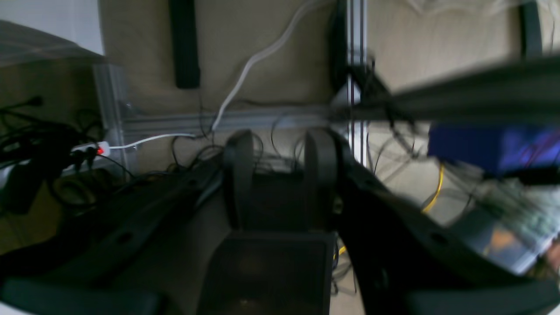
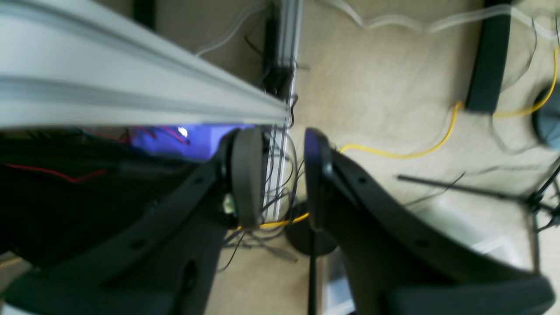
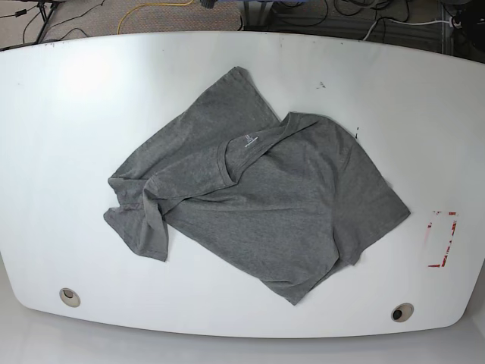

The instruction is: Layout the t-shirt on the table in an organized manner, then fold the t-shirt properly

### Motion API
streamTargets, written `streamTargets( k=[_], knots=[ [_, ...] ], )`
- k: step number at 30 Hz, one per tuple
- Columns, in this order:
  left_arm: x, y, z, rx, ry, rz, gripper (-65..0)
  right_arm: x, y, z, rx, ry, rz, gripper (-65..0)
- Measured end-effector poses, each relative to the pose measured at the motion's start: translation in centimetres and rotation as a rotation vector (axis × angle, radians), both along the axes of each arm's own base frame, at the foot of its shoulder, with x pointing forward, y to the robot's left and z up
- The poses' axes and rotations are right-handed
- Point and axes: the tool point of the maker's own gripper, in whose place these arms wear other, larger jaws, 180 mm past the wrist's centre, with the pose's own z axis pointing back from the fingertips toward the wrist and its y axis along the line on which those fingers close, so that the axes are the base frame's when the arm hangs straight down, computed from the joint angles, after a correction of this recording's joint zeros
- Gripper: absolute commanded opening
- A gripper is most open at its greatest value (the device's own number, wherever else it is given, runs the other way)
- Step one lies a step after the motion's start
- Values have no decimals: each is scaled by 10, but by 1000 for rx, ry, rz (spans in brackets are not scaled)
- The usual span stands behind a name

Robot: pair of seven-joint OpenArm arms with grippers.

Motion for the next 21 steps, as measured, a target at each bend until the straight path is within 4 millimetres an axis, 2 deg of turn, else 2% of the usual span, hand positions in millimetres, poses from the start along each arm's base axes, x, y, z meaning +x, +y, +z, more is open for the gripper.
streamTargets(
  k=[4, 5, 11, 17, 20, 21],
  knots=[
    [18, 15, 20, 45, -61, 12, -463, 19, -3, 19, -13, -63, 6, -491],
    [28, 17, 29, 54, -96, 11, -463, 25, -6, 23, -21, -81, 2, -491],
    [69, 16, 64, 69, -236, -17, -461, 47, -27, 35, -81, -147, -20, -490],
    [94, 20, 79, 91, -307, -21, -454, 74, -37, 41, -105, -223, -24, -485],
    [115, 21, 86, 98, -373, -18, -404, 90, -39, 43, -108, -264, -27, -485],
    [120, 21, 87, 98, -386, -17, -361, 95, -41, 44, -110, -276, -25, -484]
  ],
)
